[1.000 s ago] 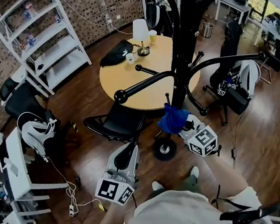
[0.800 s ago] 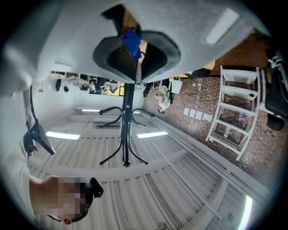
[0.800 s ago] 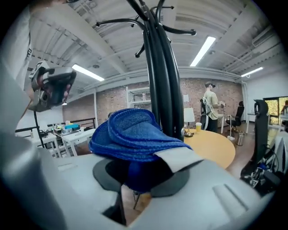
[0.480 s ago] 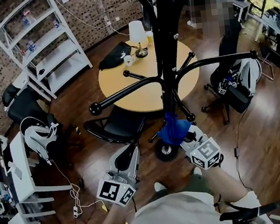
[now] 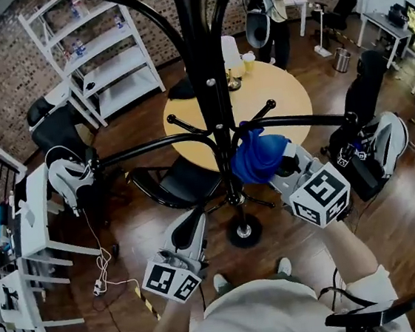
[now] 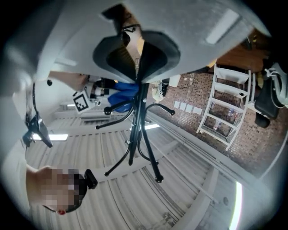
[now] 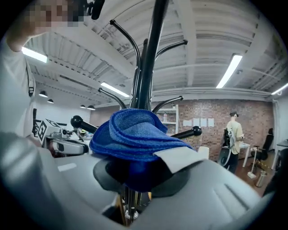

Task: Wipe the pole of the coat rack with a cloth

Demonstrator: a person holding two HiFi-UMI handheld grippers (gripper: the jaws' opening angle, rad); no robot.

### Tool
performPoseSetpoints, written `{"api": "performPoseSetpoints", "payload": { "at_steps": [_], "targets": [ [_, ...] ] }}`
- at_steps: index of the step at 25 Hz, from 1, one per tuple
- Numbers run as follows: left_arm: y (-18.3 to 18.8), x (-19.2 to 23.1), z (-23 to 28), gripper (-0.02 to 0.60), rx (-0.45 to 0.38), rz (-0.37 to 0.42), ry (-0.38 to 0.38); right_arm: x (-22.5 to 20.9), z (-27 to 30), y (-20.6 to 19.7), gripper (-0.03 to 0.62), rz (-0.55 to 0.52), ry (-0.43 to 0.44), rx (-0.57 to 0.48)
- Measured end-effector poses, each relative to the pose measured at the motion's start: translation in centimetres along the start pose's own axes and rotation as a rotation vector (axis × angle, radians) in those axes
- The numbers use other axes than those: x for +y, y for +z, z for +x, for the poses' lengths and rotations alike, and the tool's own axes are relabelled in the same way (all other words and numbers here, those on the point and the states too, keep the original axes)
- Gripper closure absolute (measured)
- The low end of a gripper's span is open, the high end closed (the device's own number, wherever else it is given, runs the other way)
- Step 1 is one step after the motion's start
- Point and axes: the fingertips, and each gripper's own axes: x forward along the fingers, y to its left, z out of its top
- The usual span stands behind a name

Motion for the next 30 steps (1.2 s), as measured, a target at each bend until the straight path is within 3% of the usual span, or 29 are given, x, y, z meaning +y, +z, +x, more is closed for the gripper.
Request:
{"api": "performPoseSetpoints", "payload": {
  "at_steps": [4, 9, 15, 17, 19, 22, 30],
  "targets": [
    [-2.0, -0.6, -0.4, 0.545, 0.013, 0.019, 0.158, 0.4, 2.1, -5.3, 0.491, 0.004, 0.133, 0.082],
    [-5.1, -2.5, -1.0, 0.545, -0.008, -0.006, 0.336, 1.7, 4.4, -17.6, 0.491, -0.056, 0.266, 0.282],
    [-6.7, -5.4, -0.6, 0.545, 0.009, -0.031, 0.395, 2.7, 6.0, -26.5, 0.490, -0.115, 0.416, 0.481],
    [-6.8, -5.8, -0.8, 0.545, 0.014, -0.018, 0.421, 2.6, 6.2, -28.1, 0.488, -0.083, 0.434, 0.483],
    [-6.7, -6.0, -1.1, 0.545, 0.015, -0.011, 0.448, 2.5, 6.4, -28.5, 0.488, -0.032, 0.442, 0.463],
    [-6.8, -6.2, -1.6, 0.545, 0.023, -0.011, 0.471, 2.4, 6.0, -26.8, 0.488, -0.045, 0.425, 0.405],
    [-4.8, -7.8, -2.3, 0.545, -0.022, 0.054, 0.431, 2.7, -6.7, -10.6, 0.488, 0.126, 0.488, -0.012]
  ]
}}
